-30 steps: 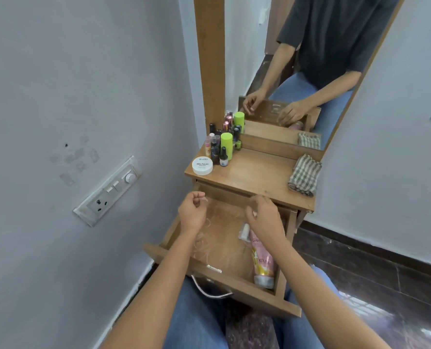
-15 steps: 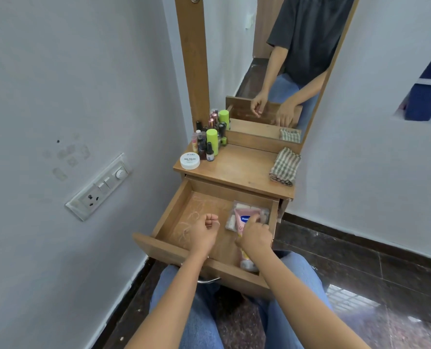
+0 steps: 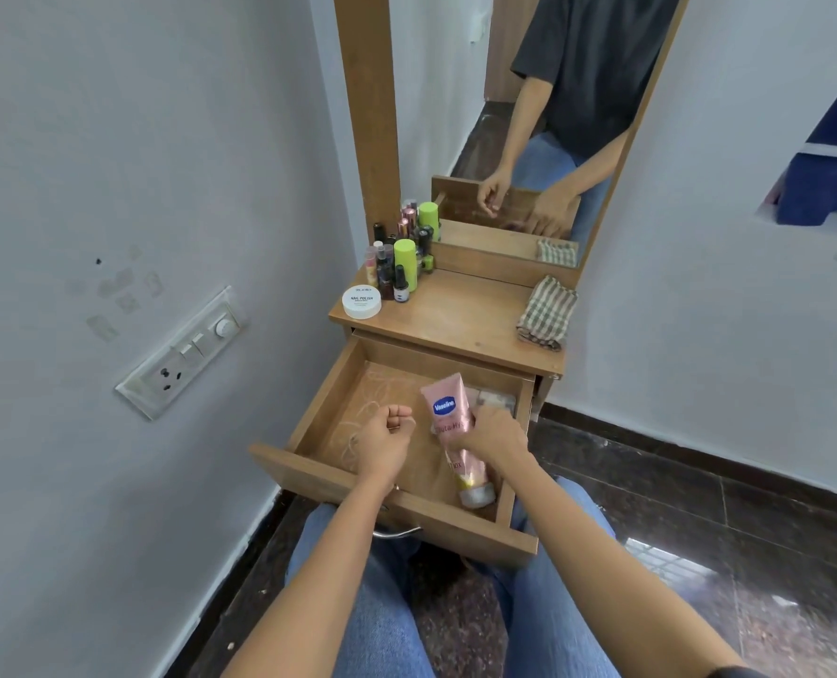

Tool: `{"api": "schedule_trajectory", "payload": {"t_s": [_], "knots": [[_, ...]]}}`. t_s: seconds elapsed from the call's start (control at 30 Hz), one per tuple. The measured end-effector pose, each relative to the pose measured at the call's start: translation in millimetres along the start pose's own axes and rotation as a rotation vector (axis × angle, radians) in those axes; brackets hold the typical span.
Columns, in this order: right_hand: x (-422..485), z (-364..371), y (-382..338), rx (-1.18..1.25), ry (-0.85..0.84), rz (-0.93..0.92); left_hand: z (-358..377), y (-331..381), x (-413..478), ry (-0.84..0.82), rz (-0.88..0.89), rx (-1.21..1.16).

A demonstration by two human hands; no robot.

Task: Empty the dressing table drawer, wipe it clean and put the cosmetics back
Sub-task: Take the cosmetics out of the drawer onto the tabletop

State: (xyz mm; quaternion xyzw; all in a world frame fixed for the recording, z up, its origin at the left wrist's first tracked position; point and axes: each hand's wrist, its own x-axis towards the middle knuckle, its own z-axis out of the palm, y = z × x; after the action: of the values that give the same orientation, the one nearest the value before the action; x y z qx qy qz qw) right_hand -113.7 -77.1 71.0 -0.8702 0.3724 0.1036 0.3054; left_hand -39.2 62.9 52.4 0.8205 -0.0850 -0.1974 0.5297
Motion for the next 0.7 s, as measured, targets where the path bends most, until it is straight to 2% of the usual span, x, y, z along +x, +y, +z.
{"api": "schedule_trajectory", "payload": {"t_s": [0.1, 0.27, 0.37, 0.47, 0.53, 0.7], "knots": [[0.4, -20.6, 0.1, 0.219, 0.038, -0.178, 0.2, -1.4, 4.6, -0.003, -0.015, -0.033], [-0.6, -85.1, -36.0, 0.556, 0.187, -0.365, 1.6, 4.2, 10.8, 0.019, 0.006, -0.053], [20.0, -119.8, -61.2, 0.623, 0.383, -0.438, 4.6, 9.1, 13.5, -0.002, 0.019, -0.041], [47.4, -141.3, -82.9, 0.660, 0.506, -0.470, 8.9, 9.6, 18.2, -0.009, 0.043, 0.003], [67.7, -148.8, -92.3, 0.695, 0.538, -0.470, 11.7, 8.1, 20.5, -0.015, 0.047, 0.024], [115.2, -144.9, -102.4, 0.605, 0.538, -0.447, 15.5, 0.4, 24.3, -0.040, 0.009, 0.044]]}}
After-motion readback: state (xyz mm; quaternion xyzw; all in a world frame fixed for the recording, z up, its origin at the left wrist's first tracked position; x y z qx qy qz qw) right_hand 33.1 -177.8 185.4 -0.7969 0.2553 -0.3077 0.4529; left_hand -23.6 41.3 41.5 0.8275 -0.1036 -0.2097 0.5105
